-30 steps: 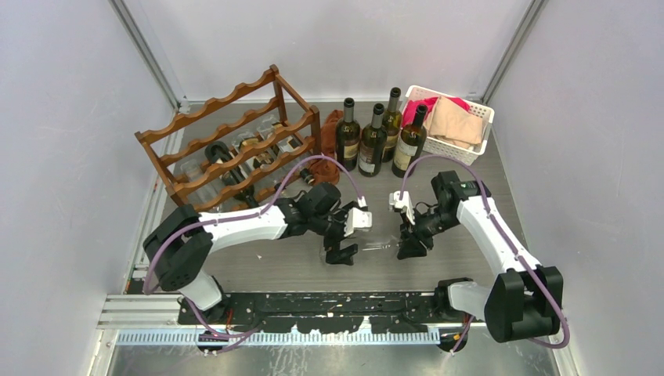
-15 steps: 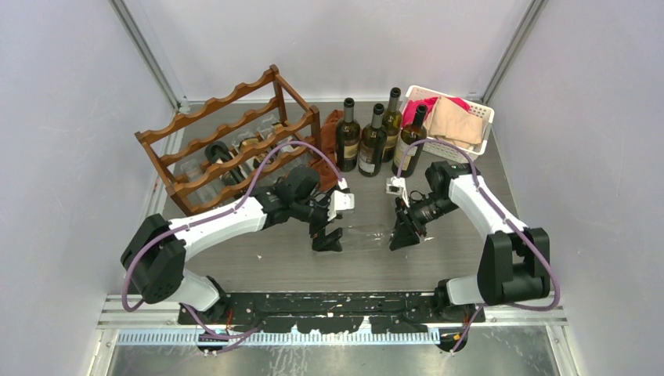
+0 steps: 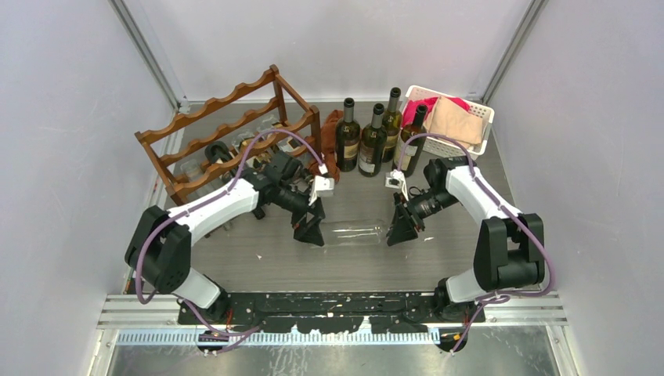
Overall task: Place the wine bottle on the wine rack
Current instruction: Pick up the wine bottle from the center of the board.
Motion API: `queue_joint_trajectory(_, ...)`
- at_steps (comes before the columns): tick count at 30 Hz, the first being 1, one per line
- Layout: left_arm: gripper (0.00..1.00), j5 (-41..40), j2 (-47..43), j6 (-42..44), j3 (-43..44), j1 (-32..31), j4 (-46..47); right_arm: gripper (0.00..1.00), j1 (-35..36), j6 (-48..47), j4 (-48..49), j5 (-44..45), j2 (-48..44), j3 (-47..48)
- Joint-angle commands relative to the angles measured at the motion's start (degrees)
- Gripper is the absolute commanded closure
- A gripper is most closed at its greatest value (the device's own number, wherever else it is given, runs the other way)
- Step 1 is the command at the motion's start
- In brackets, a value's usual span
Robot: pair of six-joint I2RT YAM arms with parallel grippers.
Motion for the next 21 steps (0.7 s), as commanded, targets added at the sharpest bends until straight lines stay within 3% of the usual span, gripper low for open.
queue_joint_trajectory(1, 0.00, 2.4, 0.4, 3.5, 2.2, 2.7, -0.9, 0.99, 0.3, -3.7, -5.2, -3.3, -5.2, 1.8)
queue_joint_trajectory(9, 0.00, -0.6, 4.6, 10.3, 1.1, 2.3, -3.9, 0.99, -0.3, -3.8, -4.1, -1.7, -11.7, 1.9)
queue_joint_trajectory(21, 0.00, -16.4, 0.0, 14.4, -1.7, 1.7, -5.9, 0.99, -3.2, -8.8, -8.5, 0.0, -15.3, 1.3)
